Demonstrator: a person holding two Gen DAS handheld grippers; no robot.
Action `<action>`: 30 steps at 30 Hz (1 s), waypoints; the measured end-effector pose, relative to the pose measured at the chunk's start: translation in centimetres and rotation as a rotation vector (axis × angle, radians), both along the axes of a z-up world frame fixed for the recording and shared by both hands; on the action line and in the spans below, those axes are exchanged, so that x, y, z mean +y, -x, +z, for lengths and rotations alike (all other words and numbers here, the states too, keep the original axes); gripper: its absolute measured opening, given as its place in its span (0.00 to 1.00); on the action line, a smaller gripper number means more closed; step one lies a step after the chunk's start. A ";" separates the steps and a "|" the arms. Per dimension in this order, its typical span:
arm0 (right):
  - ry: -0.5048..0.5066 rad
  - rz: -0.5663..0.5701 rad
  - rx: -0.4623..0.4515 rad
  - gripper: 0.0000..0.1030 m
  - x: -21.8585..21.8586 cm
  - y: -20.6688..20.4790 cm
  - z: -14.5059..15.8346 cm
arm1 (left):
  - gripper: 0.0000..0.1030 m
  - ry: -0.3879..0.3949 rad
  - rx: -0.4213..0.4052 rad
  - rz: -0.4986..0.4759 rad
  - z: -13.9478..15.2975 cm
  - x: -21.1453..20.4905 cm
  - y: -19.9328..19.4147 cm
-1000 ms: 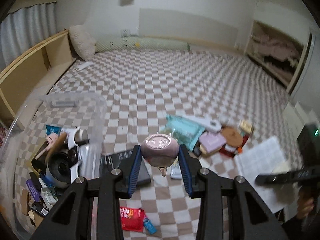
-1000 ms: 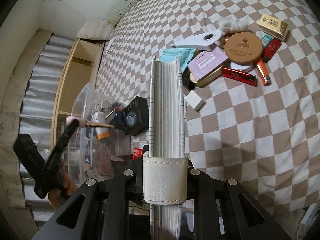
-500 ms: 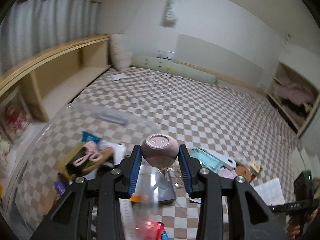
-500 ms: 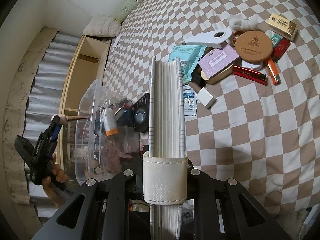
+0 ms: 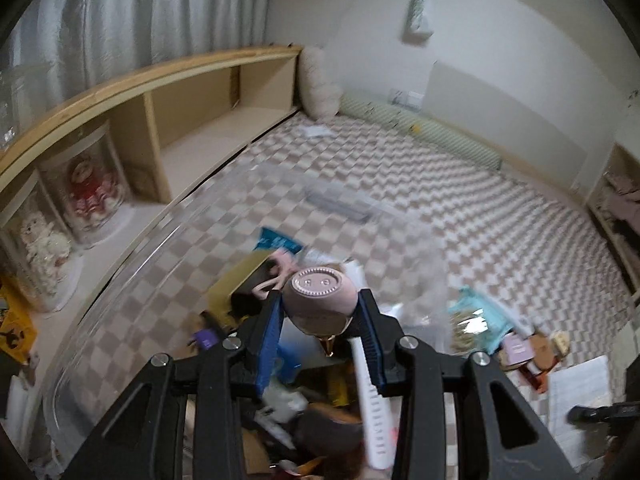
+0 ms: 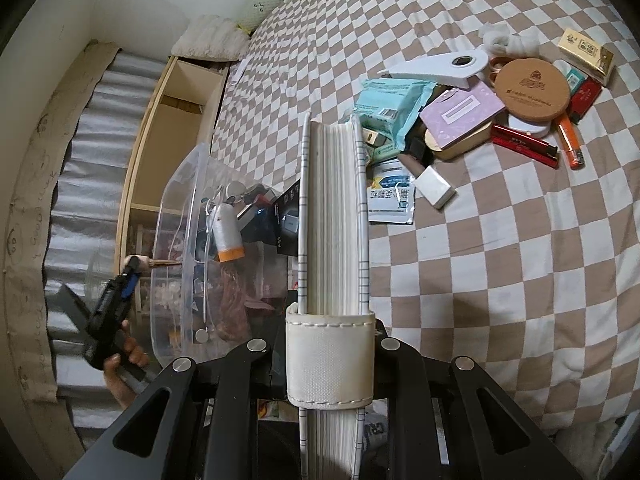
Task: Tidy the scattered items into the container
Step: 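Lower the pink brush into the clear box and open the left gripper, then carry the white notebook over the clear box with the right gripper and lower it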
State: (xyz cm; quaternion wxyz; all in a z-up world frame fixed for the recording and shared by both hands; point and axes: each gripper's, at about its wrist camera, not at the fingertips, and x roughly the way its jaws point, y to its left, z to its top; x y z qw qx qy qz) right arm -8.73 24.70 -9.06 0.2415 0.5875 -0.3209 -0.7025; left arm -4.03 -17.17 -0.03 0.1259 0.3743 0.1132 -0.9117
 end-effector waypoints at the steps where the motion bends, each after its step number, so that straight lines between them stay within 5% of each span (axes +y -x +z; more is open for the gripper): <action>1: 0.001 0.002 0.002 0.21 -0.2 0.1 0.1 | 0.36 -0.004 -0.012 0.010 -0.4 -0.4 0.0; 11: 0.018 0.036 0.028 0.21 -3.1 0.5 1.1 | 0.36 -0.033 -0.071 0.088 -2.3 -3.3 -0.7; 15: 0.041 0.041 0.048 0.21 -4.1 0.7 2.0 | 0.67 -0.013 -0.064 0.106 -2.0 -3.2 -1.1; 23: 0.085 0.042 0.097 0.21 -6.1 1.5 4.5 | 0.68 0.102 -0.078 0.073 -1.7 -1.3 -2.1; 30: 0.036 0.084 0.161 0.21 -10.4 3.4 7.7 | 0.81 0.045 -0.001 0.103 -0.2 -1.8 -3.8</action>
